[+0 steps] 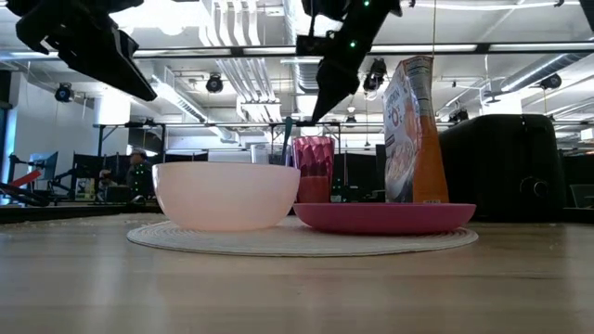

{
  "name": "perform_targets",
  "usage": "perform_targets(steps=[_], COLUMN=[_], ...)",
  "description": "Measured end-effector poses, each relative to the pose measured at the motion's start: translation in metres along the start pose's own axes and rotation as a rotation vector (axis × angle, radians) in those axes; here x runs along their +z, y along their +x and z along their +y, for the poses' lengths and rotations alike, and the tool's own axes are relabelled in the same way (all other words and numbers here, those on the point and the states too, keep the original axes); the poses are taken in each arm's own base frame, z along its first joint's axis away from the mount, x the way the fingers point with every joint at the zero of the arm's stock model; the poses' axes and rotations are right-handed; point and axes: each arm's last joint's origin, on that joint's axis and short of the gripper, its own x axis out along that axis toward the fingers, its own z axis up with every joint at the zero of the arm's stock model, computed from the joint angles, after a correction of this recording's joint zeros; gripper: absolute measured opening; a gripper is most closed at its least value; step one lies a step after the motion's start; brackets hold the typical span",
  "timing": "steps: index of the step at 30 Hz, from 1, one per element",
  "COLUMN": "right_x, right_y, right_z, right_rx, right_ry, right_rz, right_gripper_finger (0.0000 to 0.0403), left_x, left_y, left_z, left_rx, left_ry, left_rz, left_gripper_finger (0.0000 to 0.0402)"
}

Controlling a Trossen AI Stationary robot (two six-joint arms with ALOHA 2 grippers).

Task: Arrange a breakfast setting
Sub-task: Put the red cup on the white table mat to the top of the pink plate

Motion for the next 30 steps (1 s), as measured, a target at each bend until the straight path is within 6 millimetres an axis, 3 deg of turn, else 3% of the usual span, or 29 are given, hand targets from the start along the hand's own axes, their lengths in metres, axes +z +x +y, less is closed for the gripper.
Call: perform_targets(steps=[15,30], right_x=[-0.013,-0.014], right_y=[0.027,0.045], right_z=[-0.034,-0.029], right_rx=[-0.050,0.008], right_ry=[0.147,0.141], right_rz=[0.046,0.053], right_gripper_finger=[0.0128,0.0128], left_x=[-0.010,-0.012], left_y=[-0.006,-0.007], left_z=[0.009,0.011], left_rx=[-0.015,-0.010], left_ry=[0.031,0.041], left_rz=[0.048,0.059], left_gripper_finger=[0.0062,0.0062])
